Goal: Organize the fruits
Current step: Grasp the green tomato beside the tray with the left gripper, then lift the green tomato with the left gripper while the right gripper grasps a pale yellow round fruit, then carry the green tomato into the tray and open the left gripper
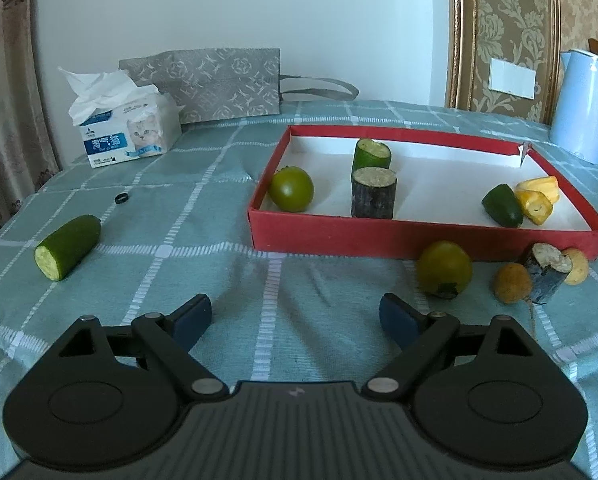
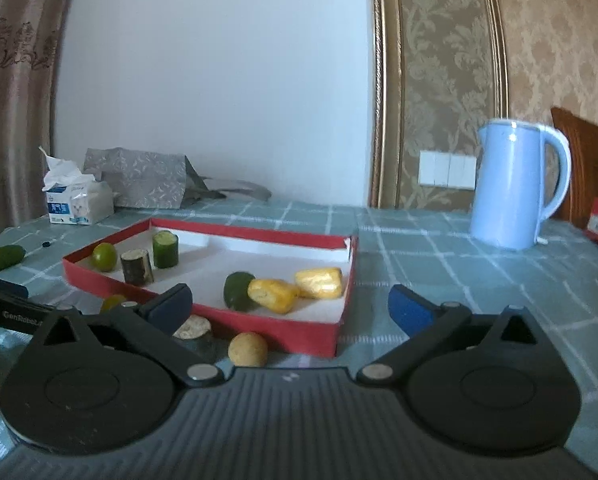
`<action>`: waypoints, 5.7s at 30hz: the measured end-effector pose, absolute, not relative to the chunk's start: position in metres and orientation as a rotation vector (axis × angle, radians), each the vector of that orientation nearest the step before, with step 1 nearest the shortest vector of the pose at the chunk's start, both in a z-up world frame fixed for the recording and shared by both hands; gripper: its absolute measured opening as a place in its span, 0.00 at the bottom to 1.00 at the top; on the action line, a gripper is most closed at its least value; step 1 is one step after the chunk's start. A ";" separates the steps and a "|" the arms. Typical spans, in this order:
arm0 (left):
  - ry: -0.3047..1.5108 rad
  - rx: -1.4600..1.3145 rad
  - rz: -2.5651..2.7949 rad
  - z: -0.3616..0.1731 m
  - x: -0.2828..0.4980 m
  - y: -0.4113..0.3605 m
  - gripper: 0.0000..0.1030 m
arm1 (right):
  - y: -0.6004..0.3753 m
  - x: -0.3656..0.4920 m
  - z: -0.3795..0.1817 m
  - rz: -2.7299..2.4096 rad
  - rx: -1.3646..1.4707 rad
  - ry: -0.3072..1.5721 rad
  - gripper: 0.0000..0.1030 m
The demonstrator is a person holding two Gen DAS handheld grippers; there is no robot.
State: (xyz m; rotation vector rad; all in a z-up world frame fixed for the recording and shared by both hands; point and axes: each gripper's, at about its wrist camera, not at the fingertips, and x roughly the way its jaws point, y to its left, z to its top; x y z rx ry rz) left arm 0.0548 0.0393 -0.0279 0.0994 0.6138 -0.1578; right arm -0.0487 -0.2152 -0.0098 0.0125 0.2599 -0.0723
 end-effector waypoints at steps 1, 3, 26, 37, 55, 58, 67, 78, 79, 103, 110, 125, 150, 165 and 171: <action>0.609 0.095 -0.159 -0.027 0.054 0.040 0.89 | -0.217 -0.047 -0.011 -0.084 0.018 0.270 1.00; 0.598 0.077 -0.164 -0.025 0.052 0.042 0.89 | -0.222 -0.042 -0.013 -0.104 0.039 0.301 1.00; 0.609 0.026 -0.323 -0.016 0.058 0.009 0.89 | -0.246 -0.028 -0.024 -0.087 0.229 0.435 1.00; 0.639 0.122 -0.311 -0.024 0.071 -0.014 0.73 | -0.235 -0.031 -0.020 -0.133 0.119 0.383 1.00; 0.591 0.198 -0.373 -0.028 0.056 -0.026 0.32 | -0.229 -0.030 -0.021 -0.099 0.094 0.398 1.00; 0.593 0.182 -0.373 -0.027 0.057 -0.023 0.32 | -0.227 -0.032 -0.020 -0.084 0.079 0.395 1.00; 0.603 0.126 -0.320 -0.027 0.054 -0.004 0.32 | -0.222 -0.026 -0.021 -0.083 0.033 0.426 1.00; 0.608 0.095 -0.292 -0.026 0.055 0.003 0.32 | -0.216 -0.012 -0.028 -0.072 -0.028 0.532 0.87; 0.612 0.087 -0.293 -0.027 0.056 0.004 0.32 | -0.216 -0.009 -0.029 -0.062 -0.029 0.545 0.85; 0.604 0.118 -0.285 -0.029 0.055 0.002 0.32 | -0.197 0.011 -0.032 0.038 -0.047 0.585 0.27; 0.602 0.127 -0.283 -0.029 0.054 0.000 0.32 | -0.207 0.005 -0.032 0.038 0.015 0.583 0.25; 0.597 0.140 -0.281 -0.029 0.053 -0.001 0.32 | -0.220 -0.009 -0.031 0.027 0.072 0.551 0.25; 0.479 0.077 -0.343 0.000 0.052 -0.015 0.32 | -0.219 -0.009 -0.031 0.045 0.080 0.556 0.25; 0.535 0.132 -0.335 -0.004 0.105 -0.062 0.32 | -0.219 -0.007 -0.032 0.054 0.077 0.570 0.26; 0.583 0.148 -0.305 -0.017 0.126 -0.073 0.32 | -0.218 -0.006 -0.033 0.060 0.076 0.578 0.26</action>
